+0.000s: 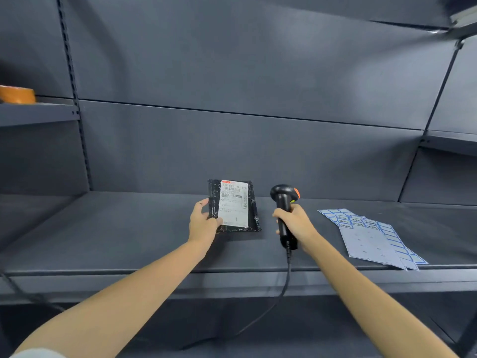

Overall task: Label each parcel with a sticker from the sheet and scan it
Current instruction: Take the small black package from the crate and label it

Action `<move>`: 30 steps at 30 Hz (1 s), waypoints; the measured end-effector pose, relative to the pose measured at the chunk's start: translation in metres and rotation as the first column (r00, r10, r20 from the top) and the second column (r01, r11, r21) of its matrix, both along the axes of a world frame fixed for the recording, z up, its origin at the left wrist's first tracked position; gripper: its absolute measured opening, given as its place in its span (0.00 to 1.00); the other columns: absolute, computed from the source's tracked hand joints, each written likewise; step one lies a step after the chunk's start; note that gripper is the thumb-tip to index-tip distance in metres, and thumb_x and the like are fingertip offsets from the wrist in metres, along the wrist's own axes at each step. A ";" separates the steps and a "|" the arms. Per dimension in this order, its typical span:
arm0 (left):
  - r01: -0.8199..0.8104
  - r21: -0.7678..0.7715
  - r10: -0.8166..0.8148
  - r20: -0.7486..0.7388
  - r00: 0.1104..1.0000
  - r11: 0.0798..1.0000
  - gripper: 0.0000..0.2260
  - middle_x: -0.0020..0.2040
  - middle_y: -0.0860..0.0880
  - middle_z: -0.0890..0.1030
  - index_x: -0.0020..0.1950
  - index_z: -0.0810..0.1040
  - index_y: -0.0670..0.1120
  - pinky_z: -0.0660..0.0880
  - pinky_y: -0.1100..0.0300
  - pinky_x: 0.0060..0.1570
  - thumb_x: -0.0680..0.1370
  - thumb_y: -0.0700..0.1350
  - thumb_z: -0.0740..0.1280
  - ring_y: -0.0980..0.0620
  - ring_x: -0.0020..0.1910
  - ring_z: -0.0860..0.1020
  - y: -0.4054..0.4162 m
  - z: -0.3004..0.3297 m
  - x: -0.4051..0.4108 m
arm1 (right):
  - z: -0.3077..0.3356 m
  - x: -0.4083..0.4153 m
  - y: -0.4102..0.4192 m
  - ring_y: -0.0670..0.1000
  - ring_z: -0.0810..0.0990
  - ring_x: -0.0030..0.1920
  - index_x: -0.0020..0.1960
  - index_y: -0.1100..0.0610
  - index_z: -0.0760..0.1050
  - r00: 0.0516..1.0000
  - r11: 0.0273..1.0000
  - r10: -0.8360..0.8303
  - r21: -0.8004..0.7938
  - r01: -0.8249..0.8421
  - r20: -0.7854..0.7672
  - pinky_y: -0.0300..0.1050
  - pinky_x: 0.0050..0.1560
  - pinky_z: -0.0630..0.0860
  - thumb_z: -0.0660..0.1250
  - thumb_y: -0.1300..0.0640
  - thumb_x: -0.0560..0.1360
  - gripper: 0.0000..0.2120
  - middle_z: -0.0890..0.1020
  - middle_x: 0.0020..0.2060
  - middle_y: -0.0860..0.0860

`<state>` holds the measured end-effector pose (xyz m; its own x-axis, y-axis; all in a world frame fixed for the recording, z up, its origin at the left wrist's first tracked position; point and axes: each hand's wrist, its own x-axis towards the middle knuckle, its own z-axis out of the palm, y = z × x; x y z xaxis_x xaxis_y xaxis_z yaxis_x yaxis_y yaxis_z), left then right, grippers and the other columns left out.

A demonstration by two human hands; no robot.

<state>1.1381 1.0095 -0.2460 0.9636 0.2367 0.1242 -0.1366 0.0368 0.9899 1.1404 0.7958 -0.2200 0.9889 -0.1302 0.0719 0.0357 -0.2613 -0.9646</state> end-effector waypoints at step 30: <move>0.181 0.864 -0.213 -0.088 0.973 0.469 0.18 0.69 0.51 0.72 0.66 0.74 0.49 0.54 0.54 0.73 0.77 0.51 0.67 0.49 0.71 0.64 0.011 -0.016 -0.014 | -0.015 0.024 -0.050 0.62 0.64 0.68 0.68 0.62 0.68 0.930 0.651 -0.367 -0.718 0.248 -0.011 0.52 0.67 0.61 0.54 0.41 0.80 0.28 0.70 0.66 0.63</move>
